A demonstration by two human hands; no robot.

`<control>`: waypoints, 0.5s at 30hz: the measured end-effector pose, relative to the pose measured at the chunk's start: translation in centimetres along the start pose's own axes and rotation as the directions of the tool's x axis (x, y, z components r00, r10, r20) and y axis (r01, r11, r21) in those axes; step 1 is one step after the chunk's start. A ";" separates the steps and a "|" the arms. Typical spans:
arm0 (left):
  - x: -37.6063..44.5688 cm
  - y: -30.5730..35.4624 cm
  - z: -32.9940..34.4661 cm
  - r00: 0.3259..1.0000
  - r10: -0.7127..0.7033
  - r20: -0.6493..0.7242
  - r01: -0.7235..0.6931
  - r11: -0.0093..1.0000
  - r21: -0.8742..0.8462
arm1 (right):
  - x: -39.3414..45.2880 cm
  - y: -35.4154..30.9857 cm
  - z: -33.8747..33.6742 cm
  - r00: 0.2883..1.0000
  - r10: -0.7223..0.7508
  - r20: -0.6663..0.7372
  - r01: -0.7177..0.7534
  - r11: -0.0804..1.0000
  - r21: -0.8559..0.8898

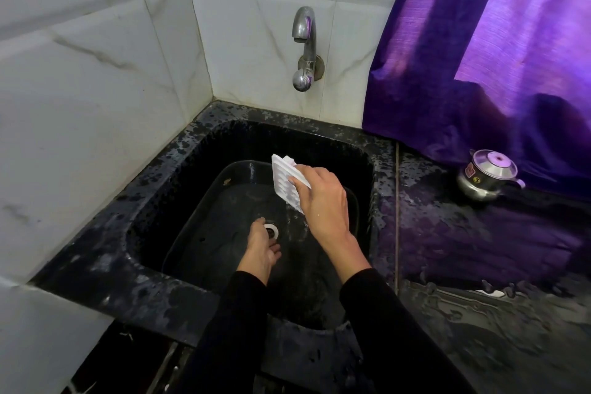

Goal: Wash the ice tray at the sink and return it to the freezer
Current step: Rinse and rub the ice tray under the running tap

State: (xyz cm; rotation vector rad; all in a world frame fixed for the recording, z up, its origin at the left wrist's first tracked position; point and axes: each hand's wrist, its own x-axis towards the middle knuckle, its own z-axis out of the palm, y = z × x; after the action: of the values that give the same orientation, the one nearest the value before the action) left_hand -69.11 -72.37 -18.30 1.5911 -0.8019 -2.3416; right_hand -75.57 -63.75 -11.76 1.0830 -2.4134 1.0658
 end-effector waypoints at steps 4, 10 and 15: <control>-0.3 0.1 0.1 1.000 -0.010 0.001 0.010 1.000 0.005 | -0.2 0.1 0.0 1.000 -0.009 0.020 0.009 1.000 0.004; -0.9 0.2 0.3 1.000 -0.015 0.012 0.015 1.000 0.016 | -0.2 0.4 -0.4 0.992 0.071 0.108 -0.075 0.997 0.027; -1.2 0.1 0.5 1.000 -0.021 0.023 0.020 0.999 0.028 | 0.2 0.5 -0.6 0.984 0.123 0.130 -0.126 0.992 0.015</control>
State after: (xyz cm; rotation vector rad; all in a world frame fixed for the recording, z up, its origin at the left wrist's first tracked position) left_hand -69.09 -71.69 -17.13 1.5934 -0.8305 -2.3774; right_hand -76.05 -63.18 -11.49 1.0495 -2.6072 1.0962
